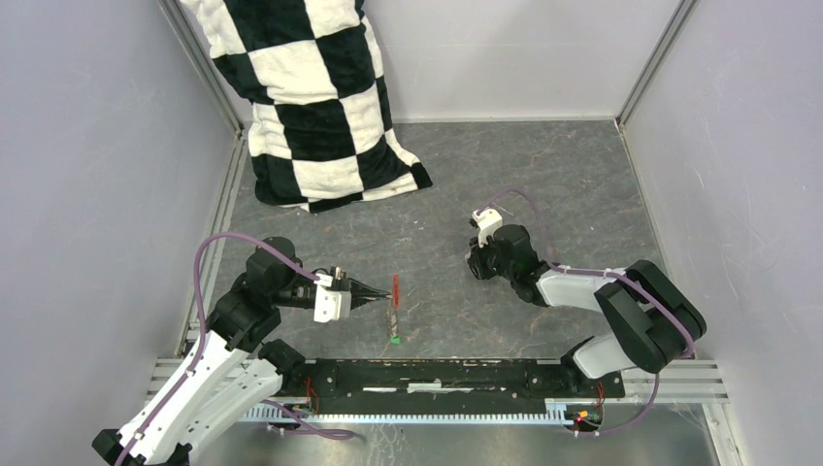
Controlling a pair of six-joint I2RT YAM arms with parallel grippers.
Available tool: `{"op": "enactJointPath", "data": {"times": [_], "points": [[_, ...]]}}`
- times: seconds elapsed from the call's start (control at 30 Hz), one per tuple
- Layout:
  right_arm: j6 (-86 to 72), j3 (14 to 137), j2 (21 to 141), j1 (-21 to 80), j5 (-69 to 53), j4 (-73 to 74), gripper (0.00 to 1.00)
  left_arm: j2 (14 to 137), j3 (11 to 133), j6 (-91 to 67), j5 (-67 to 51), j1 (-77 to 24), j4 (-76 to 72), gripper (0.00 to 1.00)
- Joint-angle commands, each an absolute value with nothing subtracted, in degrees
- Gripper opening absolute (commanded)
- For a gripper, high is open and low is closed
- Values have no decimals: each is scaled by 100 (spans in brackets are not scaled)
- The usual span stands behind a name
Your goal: Put the keys on the keyring
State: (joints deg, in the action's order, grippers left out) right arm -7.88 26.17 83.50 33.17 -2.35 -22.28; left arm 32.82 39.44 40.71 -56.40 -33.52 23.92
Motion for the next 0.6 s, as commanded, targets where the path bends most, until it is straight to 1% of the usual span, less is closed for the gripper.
{"op": "enactJointPath", "data": {"times": [0.0, 0.07, 0.13, 0.27, 0.4, 0.57], "points": [[-829, 2777, 8441, 3342, -202, -2580, 24, 3208, 4174, 4152, -5612, -3371, 2298, 2], [-815, 2762, 8457, 3339, -202, -2580, 22, 3199, 4176, 4176, -5598, -3366, 2319, 2], [-787, 2746, 8447, 3340, -189, -2579, 18, 3190, 4181, 4175, -5598, -3368, 2329, 2], [-672, 2704, 8318, 3340, -163, -2576, 1, 3182, 4168, 4152, -5601, -3367, 2324, 2], [-366, 2556, 7909, 3333, -472, -2733, 0, 3186, 4171, 4105, -5649, -3366, 2348, 2], [354, 2214, 6738, 3374, -1433, -2762, 0, 3190, 4175, 4023, -5751, -3366, 2385, 2]]}}
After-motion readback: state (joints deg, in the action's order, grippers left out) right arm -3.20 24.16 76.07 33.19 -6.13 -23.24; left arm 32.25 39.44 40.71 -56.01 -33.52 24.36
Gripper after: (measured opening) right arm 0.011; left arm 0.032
